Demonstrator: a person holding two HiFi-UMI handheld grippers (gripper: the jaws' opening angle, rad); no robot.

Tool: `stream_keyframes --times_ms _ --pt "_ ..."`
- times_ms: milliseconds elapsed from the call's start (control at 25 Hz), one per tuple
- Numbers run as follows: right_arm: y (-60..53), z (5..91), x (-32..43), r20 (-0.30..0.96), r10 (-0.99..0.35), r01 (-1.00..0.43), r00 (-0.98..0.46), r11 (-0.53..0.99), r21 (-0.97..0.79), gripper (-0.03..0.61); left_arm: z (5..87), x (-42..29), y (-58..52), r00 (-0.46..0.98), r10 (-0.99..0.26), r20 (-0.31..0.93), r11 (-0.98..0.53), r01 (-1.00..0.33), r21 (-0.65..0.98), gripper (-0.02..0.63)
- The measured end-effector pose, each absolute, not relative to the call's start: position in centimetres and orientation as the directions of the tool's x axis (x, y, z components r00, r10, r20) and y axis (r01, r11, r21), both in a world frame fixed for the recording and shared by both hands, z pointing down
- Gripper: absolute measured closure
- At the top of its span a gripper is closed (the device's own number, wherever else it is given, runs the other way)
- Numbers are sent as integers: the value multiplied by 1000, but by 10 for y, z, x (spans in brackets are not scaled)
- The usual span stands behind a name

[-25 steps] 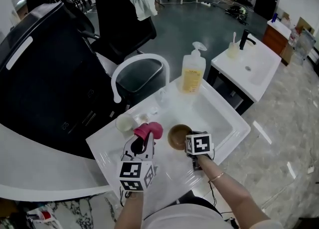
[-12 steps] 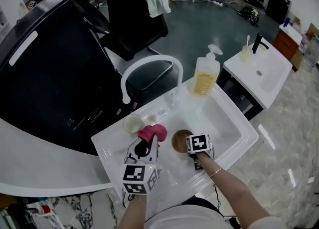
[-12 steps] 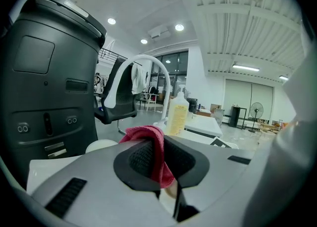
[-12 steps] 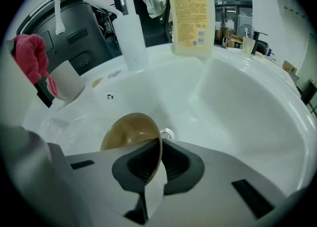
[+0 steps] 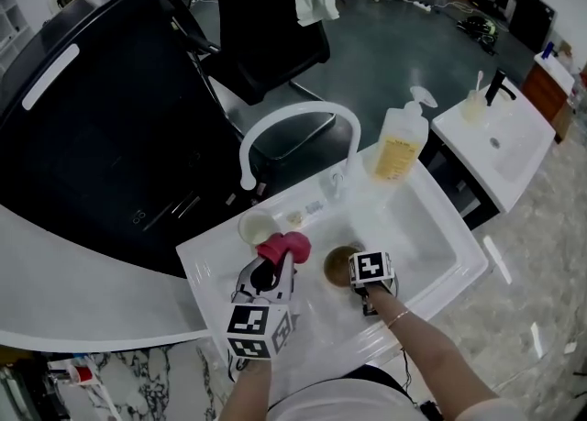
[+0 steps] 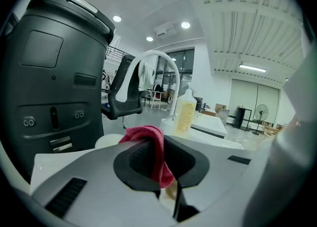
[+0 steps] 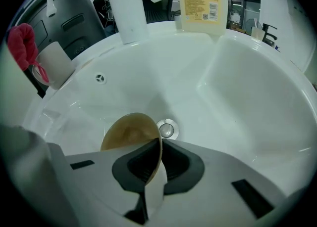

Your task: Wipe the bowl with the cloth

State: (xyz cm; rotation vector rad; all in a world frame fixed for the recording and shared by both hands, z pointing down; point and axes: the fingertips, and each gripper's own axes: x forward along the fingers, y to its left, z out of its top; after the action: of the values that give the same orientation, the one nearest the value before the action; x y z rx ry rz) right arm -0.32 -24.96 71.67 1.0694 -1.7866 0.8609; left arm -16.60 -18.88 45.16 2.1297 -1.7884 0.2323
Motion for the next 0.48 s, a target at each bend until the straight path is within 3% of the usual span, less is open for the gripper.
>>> stream_keyframes --times_ms 480 --pt "-252 735 -10 920 -292 -901 -262 417 -124 554 459 -176 -190 170 -918 359 -116 -979 166 567"
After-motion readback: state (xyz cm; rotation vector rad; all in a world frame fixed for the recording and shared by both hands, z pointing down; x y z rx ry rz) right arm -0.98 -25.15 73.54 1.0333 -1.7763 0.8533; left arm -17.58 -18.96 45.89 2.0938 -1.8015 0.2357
